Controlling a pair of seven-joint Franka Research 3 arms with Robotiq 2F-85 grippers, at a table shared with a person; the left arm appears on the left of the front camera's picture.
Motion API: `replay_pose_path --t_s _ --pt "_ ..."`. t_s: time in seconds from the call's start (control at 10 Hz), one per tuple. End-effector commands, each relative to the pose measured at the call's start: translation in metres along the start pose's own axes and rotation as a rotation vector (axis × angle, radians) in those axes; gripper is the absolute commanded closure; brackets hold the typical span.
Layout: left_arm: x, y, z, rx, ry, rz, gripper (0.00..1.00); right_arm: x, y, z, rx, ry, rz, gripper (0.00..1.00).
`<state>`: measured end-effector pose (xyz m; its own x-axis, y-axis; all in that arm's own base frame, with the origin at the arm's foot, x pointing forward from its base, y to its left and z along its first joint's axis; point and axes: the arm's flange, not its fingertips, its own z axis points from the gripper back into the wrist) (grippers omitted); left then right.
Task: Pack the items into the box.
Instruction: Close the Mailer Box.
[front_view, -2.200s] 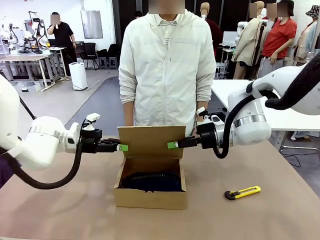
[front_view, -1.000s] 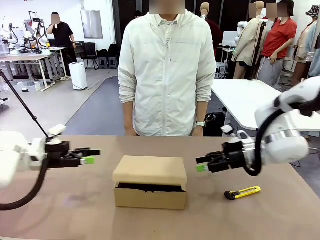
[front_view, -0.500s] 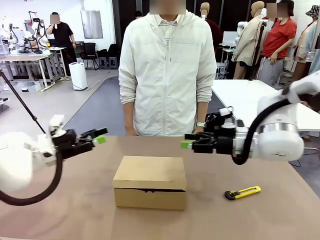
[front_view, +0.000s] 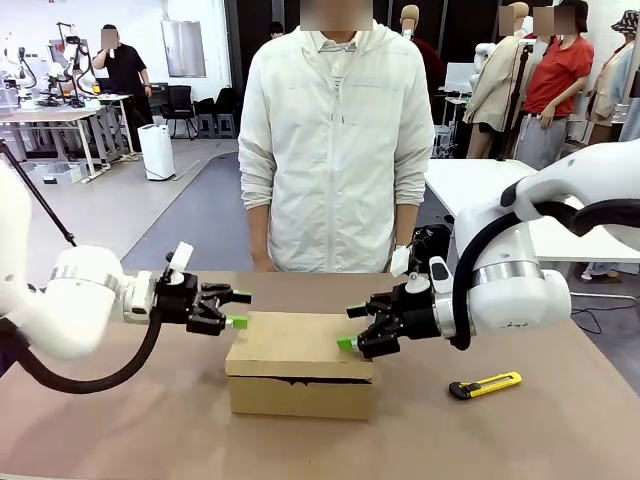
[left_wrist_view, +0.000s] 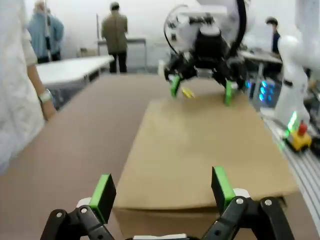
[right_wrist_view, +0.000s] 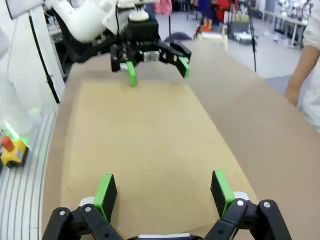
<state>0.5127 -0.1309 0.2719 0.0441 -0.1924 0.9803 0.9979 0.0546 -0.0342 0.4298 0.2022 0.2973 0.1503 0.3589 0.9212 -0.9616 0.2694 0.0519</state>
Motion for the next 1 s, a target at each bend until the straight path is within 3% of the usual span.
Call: replay_pose_path --t_s 0.0,0.2,0.3,0.4,0.5,0.7,0.8,0.9 --pt "-0.003 0.004 -0.017 -0.179 0.182 -0.006 0.0 -0.012 -0.004 -0.017 -0.078 0.067 -0.015 0.0" --pt "-0.01 0.001 -0.027 -0.243 0.276 -0.008 0.0 -0.014 -0.004 -0.014 -0.083 0.046 -0.021 0.0" --pt "-0.011 0.002 -0.026 -0.225 0.27 0.0 0.0 -0.017 -0.005 -0.012 -0.059 0.032 -0.022 0.0" --pt "-0.01 0.0 -0.02 -0.182 0.22 -0.003 0.0 -0.015 -0.009 -0.008 0.004 -0.034 -0.067 0.0" --pt "-0.003 -0.003 -0.012 -0.154 0.105 -0.008 0.0 -0.01 -0.016 -0.002 0.007 -0.152 -0.119 0.0" --pt "0.018 -0.006 0.013 -0.067 -0.104 0.054 0.0 0.001 -0.03 0.021 0.057 -0.208 -0.438 0.0" --pt "0.03 -0.008 0.028 -0.077 -0.183 0.126 0.0 0.012 -0.034 0.033 0.07 -0.164 -0.5 0.0" --pt "0.045 -0.014 0.047 -0.133 -0.232 0.224 0.0 0.028 -0.037 0.051 0.191 -0.153 -0.561 0.0"
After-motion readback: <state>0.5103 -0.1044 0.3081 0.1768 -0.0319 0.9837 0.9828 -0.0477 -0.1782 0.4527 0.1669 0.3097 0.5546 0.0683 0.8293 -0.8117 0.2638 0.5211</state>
